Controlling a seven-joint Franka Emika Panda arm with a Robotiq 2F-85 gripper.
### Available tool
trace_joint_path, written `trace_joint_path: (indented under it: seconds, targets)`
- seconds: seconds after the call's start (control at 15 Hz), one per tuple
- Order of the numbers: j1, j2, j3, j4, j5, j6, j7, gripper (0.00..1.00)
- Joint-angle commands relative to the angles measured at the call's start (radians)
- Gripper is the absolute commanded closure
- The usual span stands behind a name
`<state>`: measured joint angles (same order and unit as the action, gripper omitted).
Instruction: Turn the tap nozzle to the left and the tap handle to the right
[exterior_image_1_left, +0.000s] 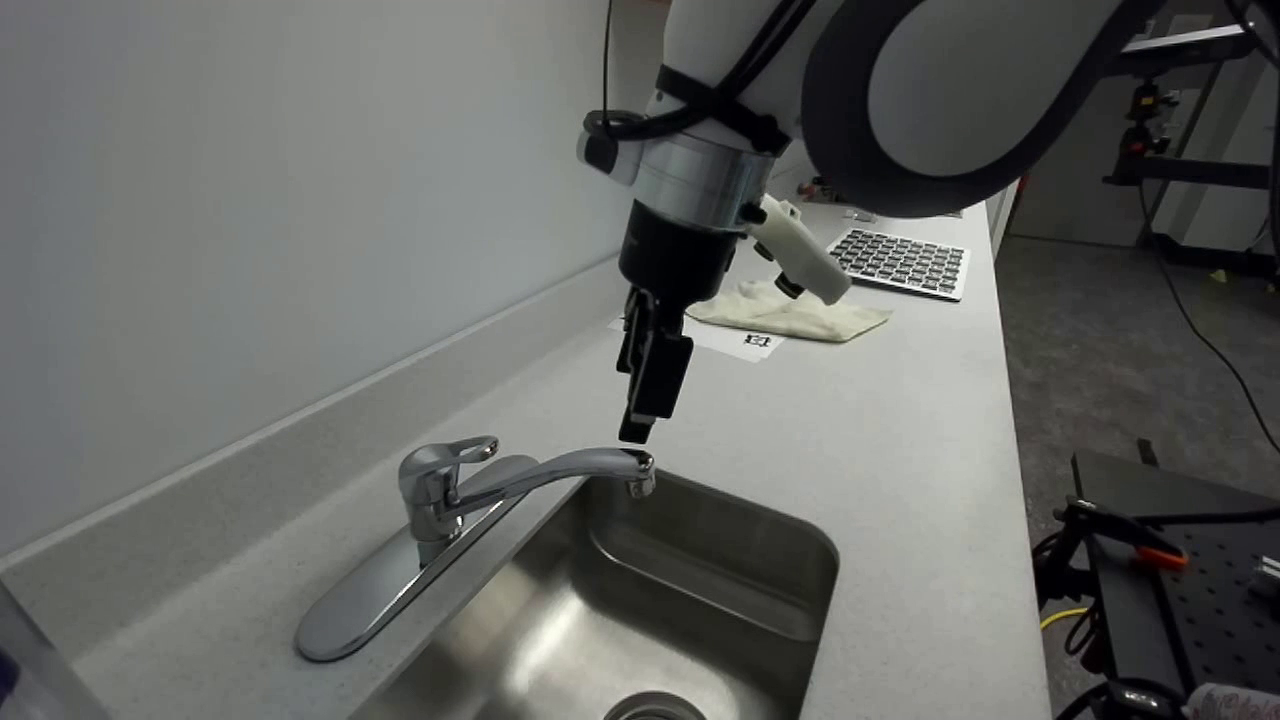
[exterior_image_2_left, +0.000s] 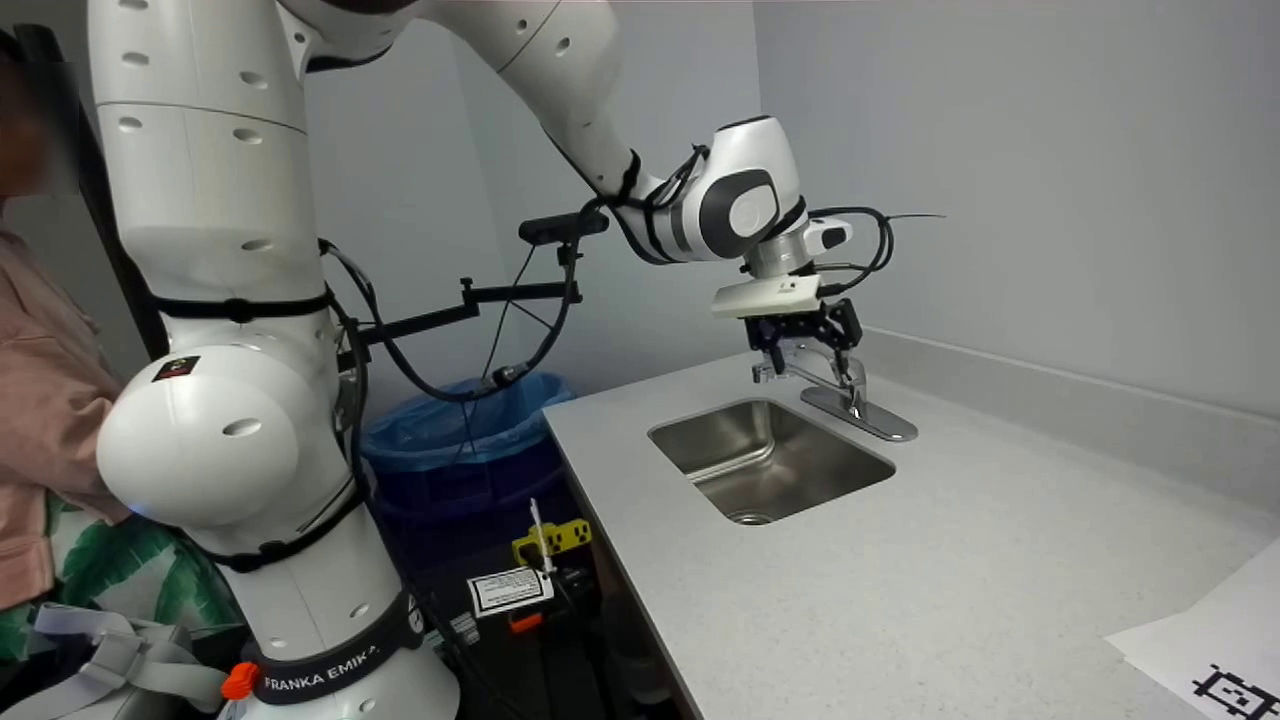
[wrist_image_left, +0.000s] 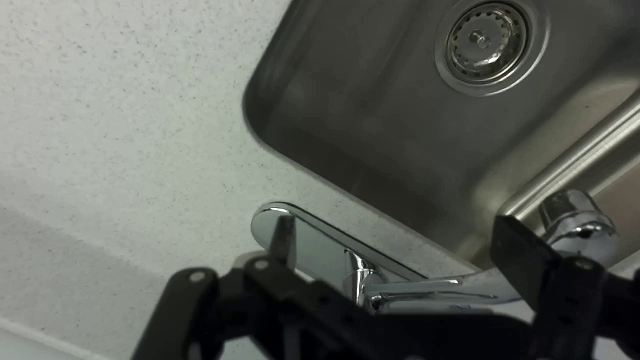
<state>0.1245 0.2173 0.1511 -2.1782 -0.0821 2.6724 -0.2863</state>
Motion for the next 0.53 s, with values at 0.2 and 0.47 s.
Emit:
trace_joint_path:
  seconds: [0.2,0.47]
  targets:
    - [-0.006,0.033,-0.002,0.017,-0.030,-0.003,0.003,0.00]
    - [-0.006,0.045,-0.003,0.028,-0.032,-0.003,0.003,0.00]
